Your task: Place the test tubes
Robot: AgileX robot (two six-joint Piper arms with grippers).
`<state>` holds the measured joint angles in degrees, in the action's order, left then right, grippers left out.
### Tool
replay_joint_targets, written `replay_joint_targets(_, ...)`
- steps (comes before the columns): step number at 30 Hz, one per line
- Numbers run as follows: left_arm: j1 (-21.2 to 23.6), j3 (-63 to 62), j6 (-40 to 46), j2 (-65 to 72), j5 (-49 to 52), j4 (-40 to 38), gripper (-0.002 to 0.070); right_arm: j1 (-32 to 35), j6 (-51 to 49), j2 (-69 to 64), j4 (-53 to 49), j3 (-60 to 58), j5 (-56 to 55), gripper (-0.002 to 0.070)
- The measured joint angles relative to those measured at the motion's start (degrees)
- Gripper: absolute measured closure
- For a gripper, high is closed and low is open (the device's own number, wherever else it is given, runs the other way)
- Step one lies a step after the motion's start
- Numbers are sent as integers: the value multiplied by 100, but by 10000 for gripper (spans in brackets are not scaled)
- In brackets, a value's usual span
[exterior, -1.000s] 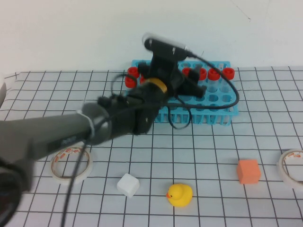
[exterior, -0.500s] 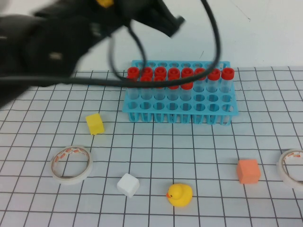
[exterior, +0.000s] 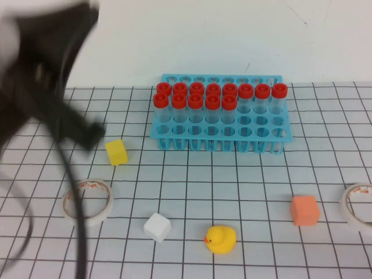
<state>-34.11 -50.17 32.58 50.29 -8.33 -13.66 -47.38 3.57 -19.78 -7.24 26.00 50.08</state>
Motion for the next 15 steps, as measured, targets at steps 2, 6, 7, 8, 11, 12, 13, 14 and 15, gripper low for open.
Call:
replay_joint_targets(2, 0, 459, 0, -318, 0, 0, 675, 0, 0, 0, 0, 0, 0, 678)
replay_joint_targets(6, 0, 1214, 0, -807, 0, 0, 675, 0, 0, 0, 0, 0, 0, 678)
replay_joint_targets(7, 0, 1368, 0, -878, 0, -9, 675, 0, 0, 0, 0, 0, 0, 678)
replay_joint_targets(8, 0, 1506, 0, -949, 0, -9, 675, 0, 0, 0, 0, 0, 0, 678)
replay_joint_targets(11, 0, 1825, 0, -1035, 21, -9, 675, 0, 0, 0, 0, 0, 0, 678)
replay_joint_targets(12, 0, 1932, 0, -1039, 54, -9, 675, 0, 0, 0, 0, 0, 0, 678)
replay_joint_targets(13, 0, 2014, 0, -1049, 98, -9, 675, 0, 0, 0, 0, 0, 0, 678)
replay_joint_targets(14, 0, 2104, 0, -1049, 183, -60, 675, 0, 0, 0, 0, 0, 0, 678)
replay_joint_targets(15, 0, 2171, 0, -1049, 320, -151, 675, 0, 0, 0, 0, 0, 0, 678)
